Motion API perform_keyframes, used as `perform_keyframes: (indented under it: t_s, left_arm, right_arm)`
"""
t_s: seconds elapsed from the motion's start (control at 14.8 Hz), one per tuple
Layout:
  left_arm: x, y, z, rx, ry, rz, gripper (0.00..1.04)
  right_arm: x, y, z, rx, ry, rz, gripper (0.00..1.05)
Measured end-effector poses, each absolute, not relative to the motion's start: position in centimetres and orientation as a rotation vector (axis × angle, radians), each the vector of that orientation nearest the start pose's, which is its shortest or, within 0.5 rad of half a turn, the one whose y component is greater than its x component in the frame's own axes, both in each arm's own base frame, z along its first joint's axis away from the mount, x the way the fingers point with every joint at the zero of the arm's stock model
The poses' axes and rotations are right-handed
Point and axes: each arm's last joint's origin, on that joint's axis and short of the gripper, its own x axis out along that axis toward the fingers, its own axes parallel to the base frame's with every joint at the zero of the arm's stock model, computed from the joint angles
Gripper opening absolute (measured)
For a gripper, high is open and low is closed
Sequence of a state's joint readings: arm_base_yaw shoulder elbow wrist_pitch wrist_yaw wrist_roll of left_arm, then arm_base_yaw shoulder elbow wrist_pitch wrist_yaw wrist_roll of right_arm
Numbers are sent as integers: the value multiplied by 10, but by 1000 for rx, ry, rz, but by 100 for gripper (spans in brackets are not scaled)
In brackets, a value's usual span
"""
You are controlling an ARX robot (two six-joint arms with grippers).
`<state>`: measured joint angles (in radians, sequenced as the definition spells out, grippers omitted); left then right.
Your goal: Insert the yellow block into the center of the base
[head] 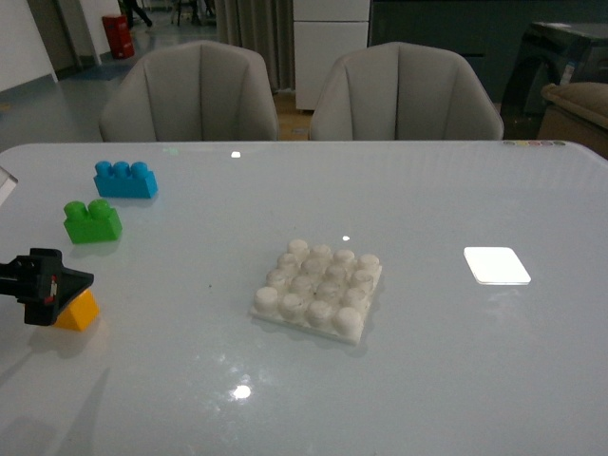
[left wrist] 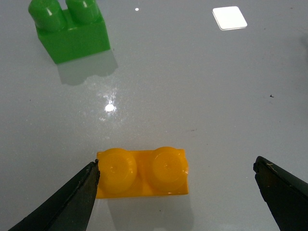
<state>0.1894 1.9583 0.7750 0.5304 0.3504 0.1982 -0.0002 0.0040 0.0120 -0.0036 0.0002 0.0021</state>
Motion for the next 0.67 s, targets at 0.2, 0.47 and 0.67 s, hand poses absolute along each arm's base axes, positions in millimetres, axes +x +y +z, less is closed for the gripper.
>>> perform_keyframes:
  t_s: [0.2, 0.47, 0.67]
  left_arm:
    - [345, 59, 79, 11, 618, -175, 98]
    - [346, 60, 70, 5, 634, -179, 98]
    - [346, 59, 66, 9, 635, -176, 98]
  right_arm:
    - [97, 0, 167, 2, -5, 0, 98]
    - [97, 0, 167, 2, -5, 0, 98]
    - [97, 0, 167, 2, -5, 0, 98]
